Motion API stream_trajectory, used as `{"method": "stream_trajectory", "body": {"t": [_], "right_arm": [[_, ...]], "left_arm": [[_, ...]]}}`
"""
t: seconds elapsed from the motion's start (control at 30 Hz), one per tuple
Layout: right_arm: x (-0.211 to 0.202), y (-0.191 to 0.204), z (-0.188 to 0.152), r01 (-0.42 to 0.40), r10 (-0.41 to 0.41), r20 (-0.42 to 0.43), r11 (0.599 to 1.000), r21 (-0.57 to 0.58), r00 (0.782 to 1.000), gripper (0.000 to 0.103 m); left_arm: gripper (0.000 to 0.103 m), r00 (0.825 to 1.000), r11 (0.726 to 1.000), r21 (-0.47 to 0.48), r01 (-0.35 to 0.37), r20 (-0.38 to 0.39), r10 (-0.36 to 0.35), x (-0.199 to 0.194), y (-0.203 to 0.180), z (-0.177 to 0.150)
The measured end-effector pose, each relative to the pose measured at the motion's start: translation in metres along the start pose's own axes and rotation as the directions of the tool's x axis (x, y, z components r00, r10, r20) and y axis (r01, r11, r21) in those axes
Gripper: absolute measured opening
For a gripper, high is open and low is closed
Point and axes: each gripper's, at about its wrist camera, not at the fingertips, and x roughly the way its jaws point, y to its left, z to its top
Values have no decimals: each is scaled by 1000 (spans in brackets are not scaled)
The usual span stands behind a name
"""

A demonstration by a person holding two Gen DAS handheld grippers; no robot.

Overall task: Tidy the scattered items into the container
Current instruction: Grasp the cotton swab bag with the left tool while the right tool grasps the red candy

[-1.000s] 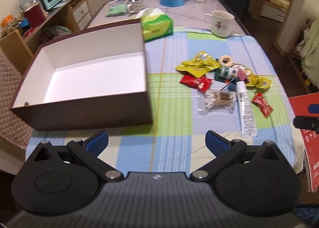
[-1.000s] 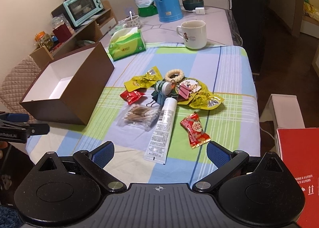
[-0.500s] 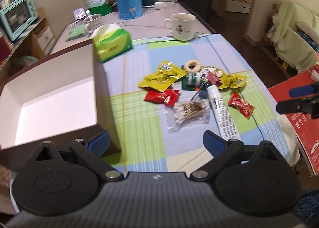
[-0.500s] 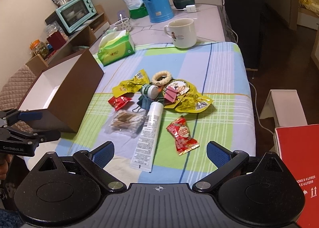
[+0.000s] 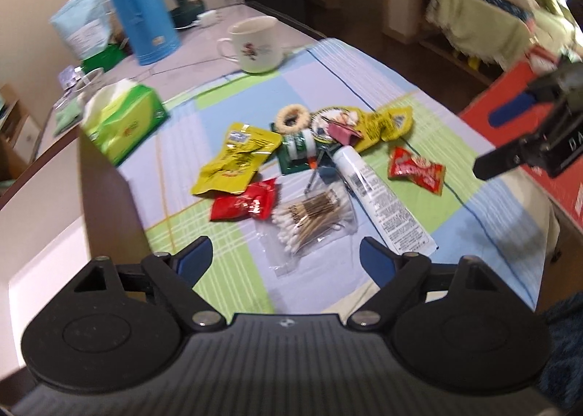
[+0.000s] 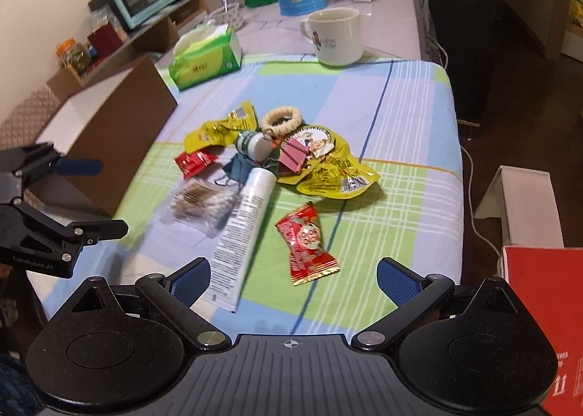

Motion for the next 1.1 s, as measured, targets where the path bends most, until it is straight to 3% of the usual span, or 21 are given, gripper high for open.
{"method": "stream_trajectory", "body": {"t": [0.13,0.2,0.23,0.63,0.8,1.1], "right_arm": [[14,-7,3,-1,0,-25,999,-36,1000,100],[23,-9,5,-11,8,-45,999,-51,999,74],[28,-11,5,-19,16,-58,998,-55,998,67],[57,-14,13,-34,20,-107,991,-130,994,67],[63,-16,16,-43,26,-120,989,-138,992,67],[73,-19,17,-60,42,-137,989,-136,990,67]], "left_arm": [[78,999,998,52,35,-25,-34,15,-3,3],[75,998,996,79,46,-39,-43,23,-4,5],[75,998,994,93,49,-46,-44,27,-4,6],[69,993,965,252,74,-111,-47,66,-11,17],[60,989,944,314,104,-135,-64,82,-17,21],[55,977,936,308,171,-178,-119,101,-7,26]]}}
